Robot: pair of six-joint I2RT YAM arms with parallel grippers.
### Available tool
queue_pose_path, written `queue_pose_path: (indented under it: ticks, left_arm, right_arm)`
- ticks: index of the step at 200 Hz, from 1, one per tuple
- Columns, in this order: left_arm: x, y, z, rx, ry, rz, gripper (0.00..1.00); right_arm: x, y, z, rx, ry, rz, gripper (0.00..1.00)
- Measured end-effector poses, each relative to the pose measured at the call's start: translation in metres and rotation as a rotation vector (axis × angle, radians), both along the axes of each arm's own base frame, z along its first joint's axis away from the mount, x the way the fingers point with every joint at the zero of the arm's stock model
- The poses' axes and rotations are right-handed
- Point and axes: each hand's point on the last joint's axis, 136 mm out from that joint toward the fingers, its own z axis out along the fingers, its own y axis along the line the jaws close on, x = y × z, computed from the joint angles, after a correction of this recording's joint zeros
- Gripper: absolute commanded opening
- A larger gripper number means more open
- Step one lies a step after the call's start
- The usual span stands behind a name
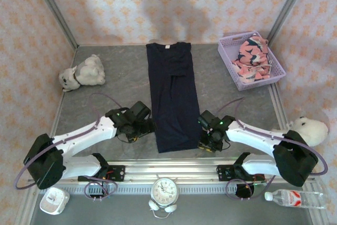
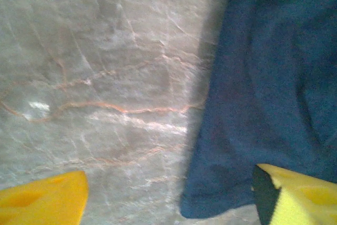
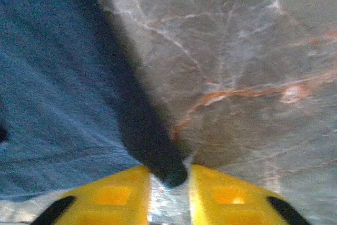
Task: Fold and stack the mixed laundry pile
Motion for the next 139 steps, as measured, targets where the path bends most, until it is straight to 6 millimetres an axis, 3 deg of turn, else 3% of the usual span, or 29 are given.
queue_pose_path:
  ticks: [13,48,103,125,139]
  left_arm:
    - [-0.003,-0.007,0.000,-0.003,-0.007,-0.006,0.67]
    - [-0.015,-0.030,-0.012,-0.004,0.010,-0.045,0.62]
    - [-0.031,-0.052,-0.045,0.048,0.071,-0.096,0.53]
    - [-0.028,-0.058,-0.049,0.047,0.073,-0.095,0.41]
    - [-0.025,-0.066,-0.050,0.044,0.072,-0.101,0.27]
  right_arm:
    - [0.006,0.006,0.001,0.019,-0.019,0.006,0.10]
    - [0.019,0.017,0.003,0.025,-0.040,0.034,0.00]
    - [0.028,0.023,0.008,0.027,-0.068,0.067,0.00]
    - [0.028,0.022,0.008,0.024,-0.069,0.070,0.00]
    - [0.028,0.022,0.008,0.021,-0.070,0.070,0.00]
